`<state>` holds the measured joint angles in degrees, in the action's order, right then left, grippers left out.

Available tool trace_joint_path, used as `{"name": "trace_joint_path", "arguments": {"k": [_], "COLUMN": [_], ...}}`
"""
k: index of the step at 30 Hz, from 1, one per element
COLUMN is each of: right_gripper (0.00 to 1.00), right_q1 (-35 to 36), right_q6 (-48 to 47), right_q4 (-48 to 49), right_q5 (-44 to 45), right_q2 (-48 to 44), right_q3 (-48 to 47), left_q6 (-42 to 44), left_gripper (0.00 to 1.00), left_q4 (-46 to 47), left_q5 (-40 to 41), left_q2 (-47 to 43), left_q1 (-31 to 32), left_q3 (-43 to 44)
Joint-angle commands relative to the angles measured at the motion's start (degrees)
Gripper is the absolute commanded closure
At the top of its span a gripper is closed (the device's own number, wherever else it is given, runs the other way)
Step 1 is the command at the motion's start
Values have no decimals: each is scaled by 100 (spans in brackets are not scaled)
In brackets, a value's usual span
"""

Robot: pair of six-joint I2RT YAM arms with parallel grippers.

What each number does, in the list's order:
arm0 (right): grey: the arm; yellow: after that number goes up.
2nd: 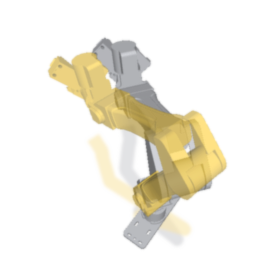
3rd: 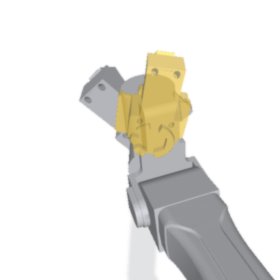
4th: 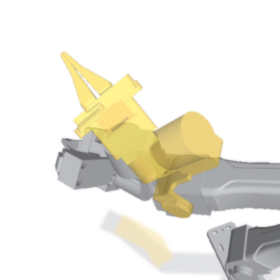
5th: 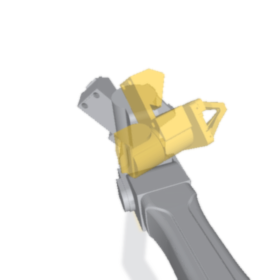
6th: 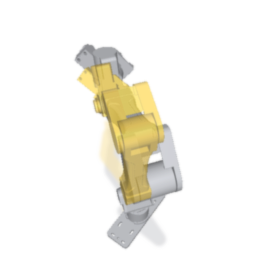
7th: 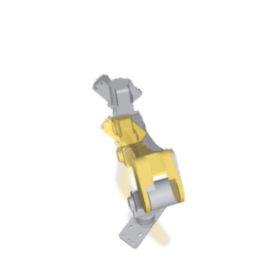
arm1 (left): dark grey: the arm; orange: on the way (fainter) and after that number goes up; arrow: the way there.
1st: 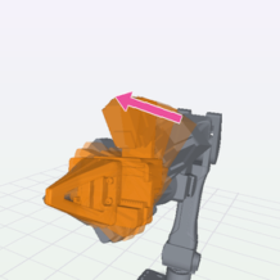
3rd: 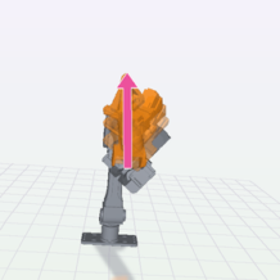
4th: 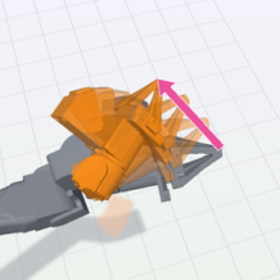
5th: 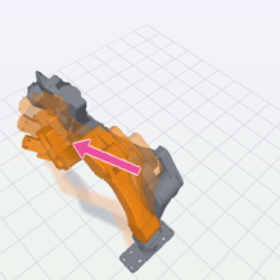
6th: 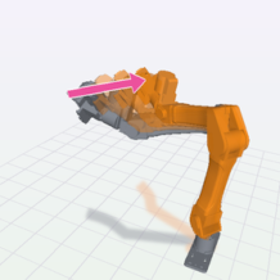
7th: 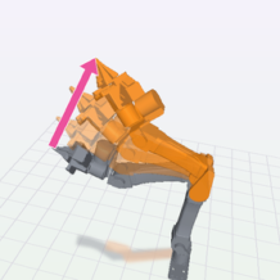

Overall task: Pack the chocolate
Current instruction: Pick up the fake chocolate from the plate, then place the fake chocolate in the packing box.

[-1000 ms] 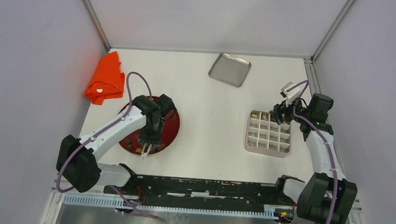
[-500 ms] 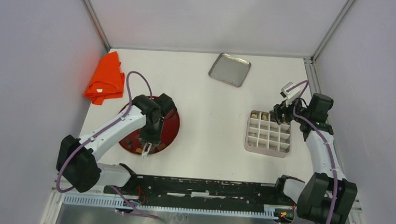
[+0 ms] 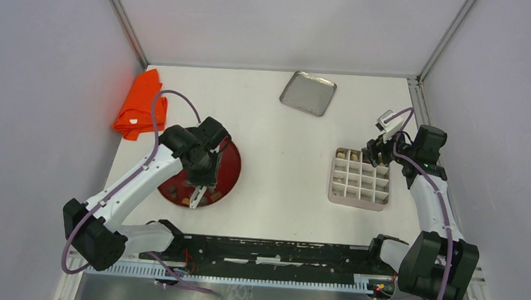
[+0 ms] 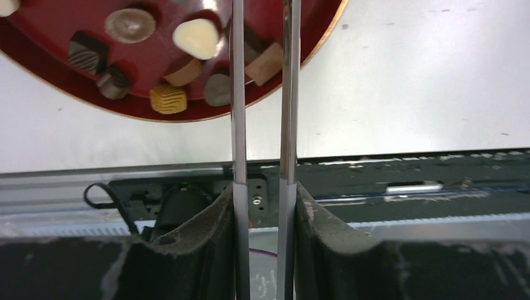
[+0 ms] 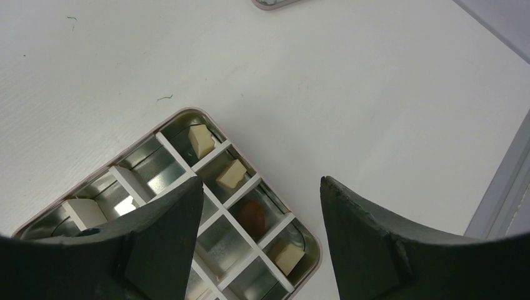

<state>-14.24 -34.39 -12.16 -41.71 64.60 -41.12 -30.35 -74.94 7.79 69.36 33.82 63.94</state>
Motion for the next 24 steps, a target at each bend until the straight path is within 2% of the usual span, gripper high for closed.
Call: {"name": "trace_joint_path", "arguments": {"k": [1, 4, 6, 9, 12, 14, 19, 24], "right_gripper": [25, 26, 25, 25, 25, 24, 21, 20], "right_q1": [18, 26, 24, 22, 18, 17, -30, -80], "right_q6": [-53, -36, -35, 88, 360, 607, 1109, 1215], "right_q4": [40, 38, 43, 140, 337, 491, 808, 866], "right_q5": [23, -12, 24, 230, 608, 1003, 2074, 2355], "right_q2": [11, 1, -15, -71, -121, -131, -81, -83], "right_q3": [-194, -203, -203, -203, -173, -153, -137, -146], "left_q6": [-23, -180, -387, -789, -1092, -1021, -610, -363], "left_gripper": [98, 98, 98, 98, 98, 98, 98, 98], "left_q4": [548, 1302, 2141, 3611, 5084, 5522, 6017, 6099], "left_q5": [-822, -1829, -2474, -3001, -3004, -2804, -2406, -2217], "left_q2": [-412, -678, -870, -965, -729, -354, 936, 1870], "left_q1": [-21, 20, 166, 553, 1066, 1442, 2149, 2396], "left_q3": [495, 329, 55, -398, -689, -606, 114, 601]}}
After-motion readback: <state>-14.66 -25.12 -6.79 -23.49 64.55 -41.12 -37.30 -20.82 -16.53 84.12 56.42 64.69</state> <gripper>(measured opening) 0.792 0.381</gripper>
